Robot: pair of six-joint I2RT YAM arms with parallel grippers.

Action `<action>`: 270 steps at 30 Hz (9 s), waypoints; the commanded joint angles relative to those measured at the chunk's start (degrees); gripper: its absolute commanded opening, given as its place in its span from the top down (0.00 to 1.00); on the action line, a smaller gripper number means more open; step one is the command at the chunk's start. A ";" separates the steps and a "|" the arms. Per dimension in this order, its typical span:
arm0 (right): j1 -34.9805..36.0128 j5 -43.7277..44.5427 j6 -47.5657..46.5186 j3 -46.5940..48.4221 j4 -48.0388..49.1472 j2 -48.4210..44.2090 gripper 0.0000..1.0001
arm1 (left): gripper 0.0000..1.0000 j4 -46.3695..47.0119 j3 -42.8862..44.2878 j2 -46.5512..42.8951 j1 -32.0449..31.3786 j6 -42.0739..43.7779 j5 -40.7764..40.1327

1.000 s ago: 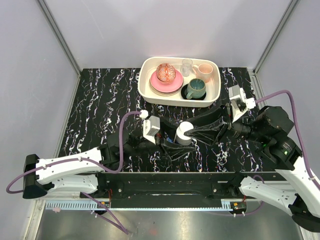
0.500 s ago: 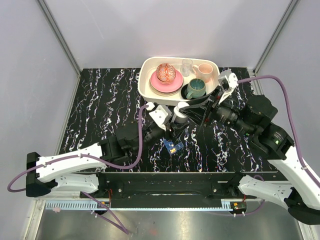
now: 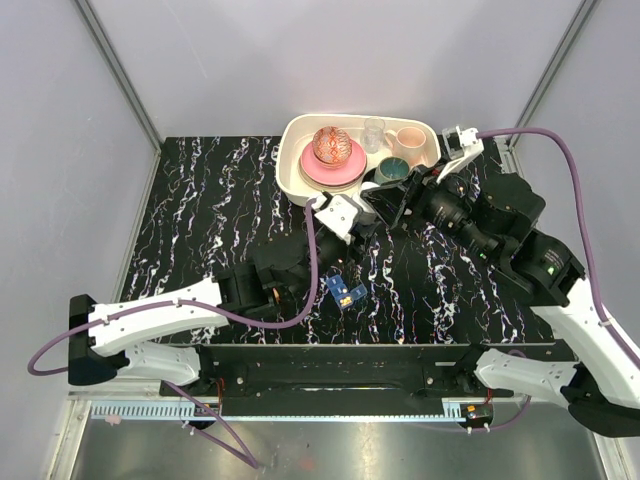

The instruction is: Sort the pills into containers

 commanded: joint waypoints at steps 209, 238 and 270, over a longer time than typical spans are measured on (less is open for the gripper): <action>-0.02 -39.26 -15.58 -9.18 6.91 -13.42 0.33 | 1.00 13.04 -9.24 -10.52 -0.07 -15.07 49.23; -0.03 -15.19 -10.76 -4.35 3.40 -5.87 0.91 | 1.00 -3.13 1.38 -7.45 -0.07 -3.66 13.47; -0.02 -20.18 -9.69 -8.91 16.58 -13.24 0.17 | 0.99 3.45 -6.50 -12.10 -0.15 -10.59 19.60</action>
